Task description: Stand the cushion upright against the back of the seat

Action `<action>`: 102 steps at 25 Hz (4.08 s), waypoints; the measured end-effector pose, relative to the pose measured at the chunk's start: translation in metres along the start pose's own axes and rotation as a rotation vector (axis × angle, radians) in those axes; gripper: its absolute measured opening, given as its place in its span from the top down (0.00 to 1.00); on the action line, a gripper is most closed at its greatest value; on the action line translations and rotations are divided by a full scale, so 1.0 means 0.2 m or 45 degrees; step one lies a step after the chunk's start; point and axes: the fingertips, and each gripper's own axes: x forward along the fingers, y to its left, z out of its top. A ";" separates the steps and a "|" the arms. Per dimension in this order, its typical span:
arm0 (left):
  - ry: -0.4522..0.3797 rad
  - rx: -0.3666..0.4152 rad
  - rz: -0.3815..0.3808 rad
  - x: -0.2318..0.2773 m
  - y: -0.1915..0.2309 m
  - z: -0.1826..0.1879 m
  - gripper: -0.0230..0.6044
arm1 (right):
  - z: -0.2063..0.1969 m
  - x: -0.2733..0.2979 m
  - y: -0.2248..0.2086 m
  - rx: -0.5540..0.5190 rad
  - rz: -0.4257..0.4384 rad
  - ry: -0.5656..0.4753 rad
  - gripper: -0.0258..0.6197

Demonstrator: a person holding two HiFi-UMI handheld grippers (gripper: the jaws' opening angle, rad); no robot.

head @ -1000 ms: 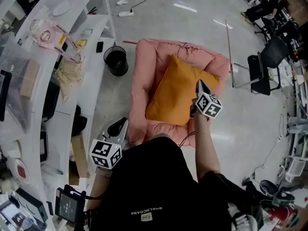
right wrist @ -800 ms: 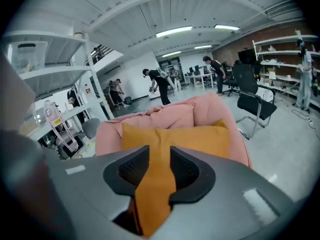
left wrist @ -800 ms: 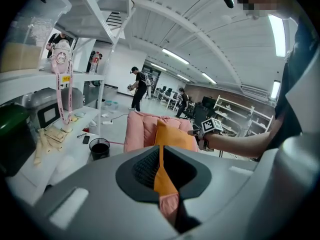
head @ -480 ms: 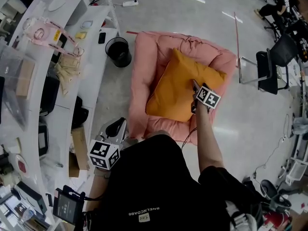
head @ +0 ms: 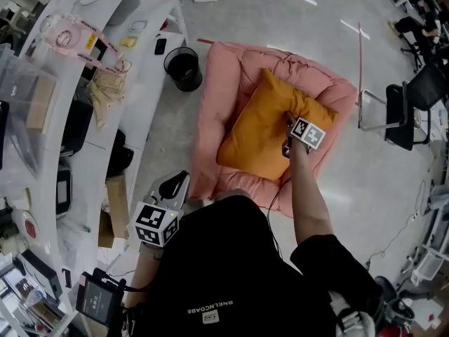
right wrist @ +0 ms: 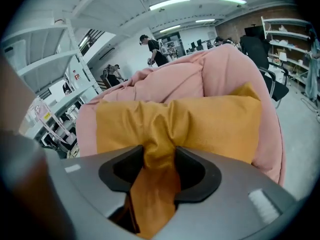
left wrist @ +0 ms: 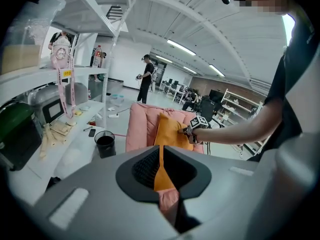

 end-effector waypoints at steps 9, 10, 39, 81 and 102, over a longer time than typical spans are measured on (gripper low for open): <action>-0.013 0.017 -0.003 -0.02 0.00 0.00 0.91 | -0.02 -0.09 0.03 0.089 0.091 -0.096 0.92; -0.017 0.021 -0.006 -0.03 0.00 0.00 0.91 | -0.02 -0.12 0.04 0.087 0.098 -0.112 0.93; -0.099 -0.016 0.011 -0.17 0.07 -0.02 0.91 | 0.61 -0.95 0.67 -0.479 0.114 -0.730 0.93; -0.048 -0.045 0.035 -0.08 0.06 -0.02 0.91 | 0.23 -0.31 0.14 -0.315 0.285 -0.326 0.21; -0.062 -0.058 0.058 0.04 -0.07 0.01 0.91 | 0.06 -0.12 -0.08 -0.013 0.341 -0.199 0.23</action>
